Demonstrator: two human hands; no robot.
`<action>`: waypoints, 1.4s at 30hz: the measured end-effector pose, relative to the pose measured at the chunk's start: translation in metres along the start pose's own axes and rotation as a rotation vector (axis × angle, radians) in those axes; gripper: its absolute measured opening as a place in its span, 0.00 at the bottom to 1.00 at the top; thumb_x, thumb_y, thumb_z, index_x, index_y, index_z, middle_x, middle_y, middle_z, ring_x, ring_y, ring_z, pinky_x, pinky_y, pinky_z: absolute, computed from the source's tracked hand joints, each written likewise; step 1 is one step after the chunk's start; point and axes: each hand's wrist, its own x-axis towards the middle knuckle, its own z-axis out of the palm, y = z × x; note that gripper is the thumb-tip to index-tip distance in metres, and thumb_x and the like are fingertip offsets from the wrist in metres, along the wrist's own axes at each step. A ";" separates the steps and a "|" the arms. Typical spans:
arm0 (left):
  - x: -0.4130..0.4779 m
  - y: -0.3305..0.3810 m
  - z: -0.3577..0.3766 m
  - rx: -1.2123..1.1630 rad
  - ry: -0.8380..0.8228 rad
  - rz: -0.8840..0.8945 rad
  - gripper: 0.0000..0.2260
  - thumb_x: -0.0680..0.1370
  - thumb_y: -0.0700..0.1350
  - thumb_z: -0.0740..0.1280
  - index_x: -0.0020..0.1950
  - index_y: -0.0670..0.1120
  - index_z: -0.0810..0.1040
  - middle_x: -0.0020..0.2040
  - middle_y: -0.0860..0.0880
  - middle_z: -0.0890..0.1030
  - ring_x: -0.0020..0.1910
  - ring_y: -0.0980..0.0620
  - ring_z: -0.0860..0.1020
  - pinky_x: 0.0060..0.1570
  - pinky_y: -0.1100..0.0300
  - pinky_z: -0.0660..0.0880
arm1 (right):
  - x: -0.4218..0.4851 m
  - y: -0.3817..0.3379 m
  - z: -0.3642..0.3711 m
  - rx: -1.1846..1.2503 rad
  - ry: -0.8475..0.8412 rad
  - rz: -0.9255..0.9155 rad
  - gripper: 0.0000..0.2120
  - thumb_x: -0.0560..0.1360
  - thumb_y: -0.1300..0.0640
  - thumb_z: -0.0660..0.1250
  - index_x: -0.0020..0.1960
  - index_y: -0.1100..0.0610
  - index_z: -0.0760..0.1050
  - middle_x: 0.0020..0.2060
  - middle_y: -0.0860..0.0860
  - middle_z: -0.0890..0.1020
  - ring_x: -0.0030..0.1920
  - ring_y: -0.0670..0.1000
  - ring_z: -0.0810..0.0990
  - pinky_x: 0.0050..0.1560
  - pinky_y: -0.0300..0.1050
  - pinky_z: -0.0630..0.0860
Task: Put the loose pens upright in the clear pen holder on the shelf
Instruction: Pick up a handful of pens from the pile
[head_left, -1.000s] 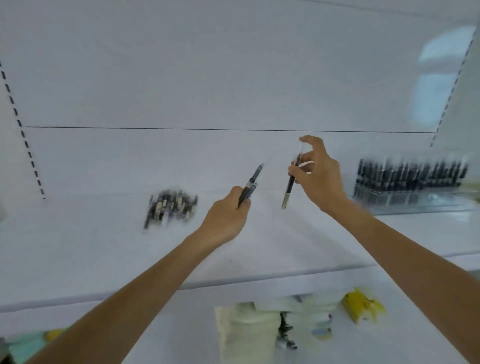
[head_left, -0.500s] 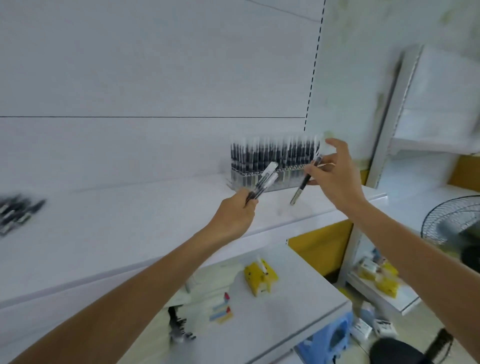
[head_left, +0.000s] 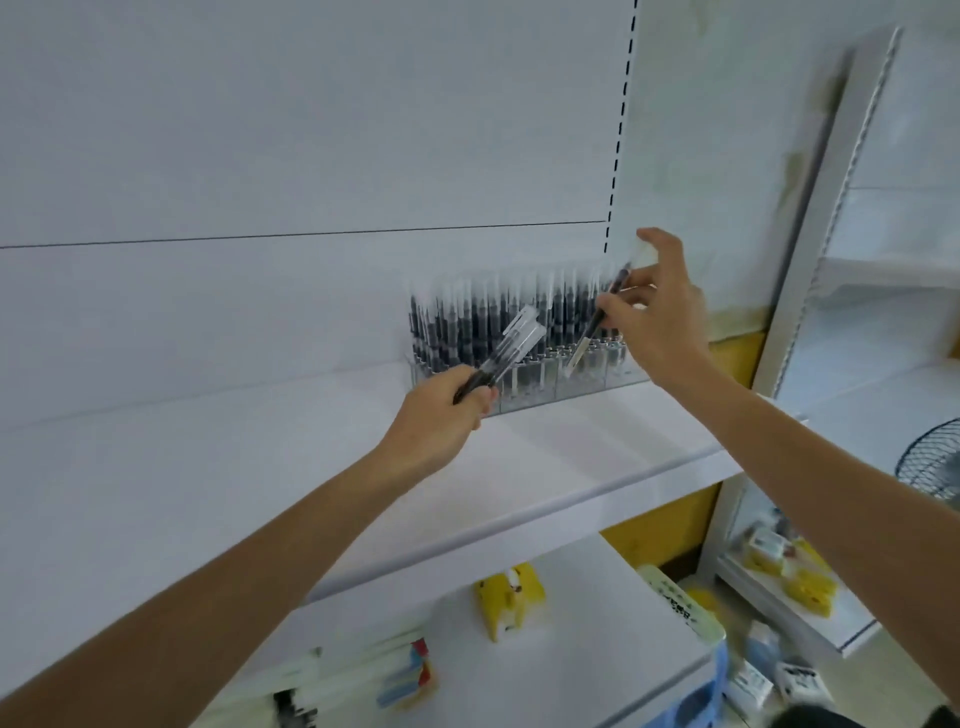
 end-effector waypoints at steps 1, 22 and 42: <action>0.002 0.001 0.002 0.018 0.007 0.027 0.08 0.81 0.44 0.56 0.49 0.46 0.74 0.39 0.52 0.77 0.35 0.57 0.74 0.37 0.66 0.69 | 0.008 0.005 0.003 0.019 0.023 -0.018 0.29 0.73 0.64 0.70 0.69 0.54 0.62 0.41 0.51 0.76 0.40 0.48 0.79 0.42 0.36 0.78; 0.038 0.011 0.077 -0.006 0.438 -0.111 0.13 0.81 0.46 0.56 0.42 0.46 0.75 0.26 0.53 0.69 0.21 0.61 0.64 0.24 0.69 0.59 | 0.064 0.076 0.038 0.046 -0.522 -0.392 0.30 0.76 0.63 0.67 0.73 0.55 0.57 0.36 0.50 0.75 0.38 0.52 0.77 0.43 0.46 0.77; 0.046 0.038 0.117 0.101 0.418 0.013 0.10 0.81 0.44 0.57 0.40 0.44 0.70 0.29 0.51 0.71 0.24 0.61 0.67 0.28 0.68 0.63 | 0.054 0.051 0.016 0.642 -0.757 0.194 0.11 0.76 0.52 0.66 0.42 0.59 0.75 0.33 0.51 0.82 0.37 0.50 0.82 0.45 0.46 0.80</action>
